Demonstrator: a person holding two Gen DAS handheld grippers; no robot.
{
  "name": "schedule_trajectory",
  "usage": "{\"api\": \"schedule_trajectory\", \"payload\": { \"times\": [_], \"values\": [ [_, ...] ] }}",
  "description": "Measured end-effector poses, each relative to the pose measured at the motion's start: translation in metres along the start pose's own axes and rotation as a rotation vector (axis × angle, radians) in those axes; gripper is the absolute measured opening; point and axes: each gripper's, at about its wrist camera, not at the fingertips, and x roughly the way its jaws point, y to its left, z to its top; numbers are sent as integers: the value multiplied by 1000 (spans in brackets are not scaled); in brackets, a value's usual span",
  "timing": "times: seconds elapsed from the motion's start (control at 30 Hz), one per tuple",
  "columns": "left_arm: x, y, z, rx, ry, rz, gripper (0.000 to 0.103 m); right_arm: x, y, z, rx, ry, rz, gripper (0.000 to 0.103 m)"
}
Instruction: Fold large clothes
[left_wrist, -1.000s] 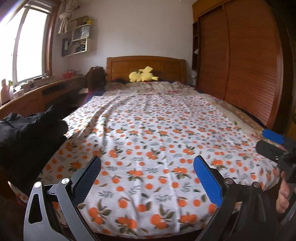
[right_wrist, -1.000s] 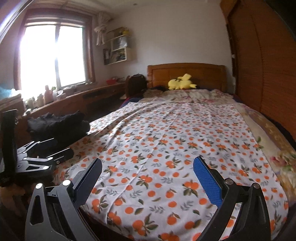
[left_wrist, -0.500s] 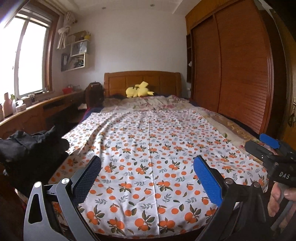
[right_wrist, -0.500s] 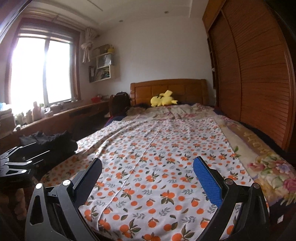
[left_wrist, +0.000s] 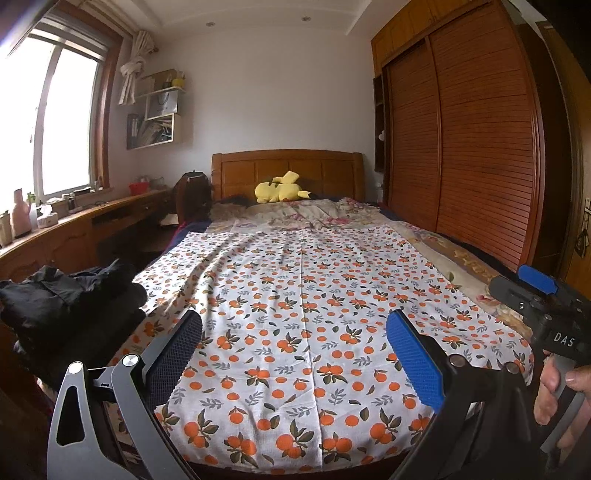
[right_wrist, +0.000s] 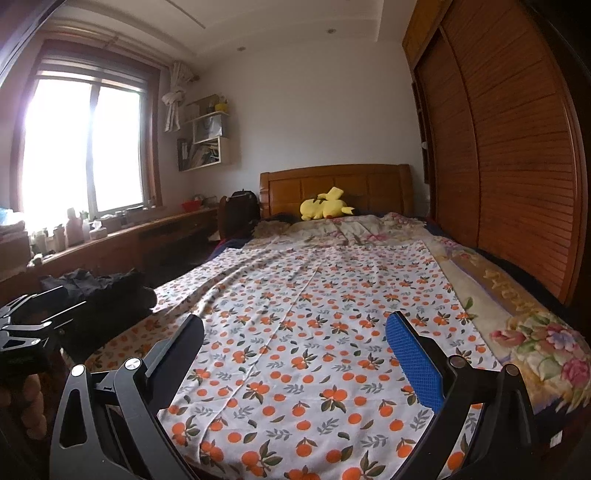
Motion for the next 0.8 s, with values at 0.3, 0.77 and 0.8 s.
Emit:
{"api": "schedule_trajectory", "payload": {
  "times": [0.3, 0.77, 0.8],
  "values": [
    [-3, 1, 0, 0, 2, 0, 100, 0, 2, 0, -2, 2, 2, 95],
    [-2, 3, -2, 2, 11, -1, 100, 2, 2, -5, -3, 16, -7, 95],
    [-2, 3, -2, 2, 12, -1, 100, 2, 2, -5, -3, 17, -7, 95]
  ]
}}
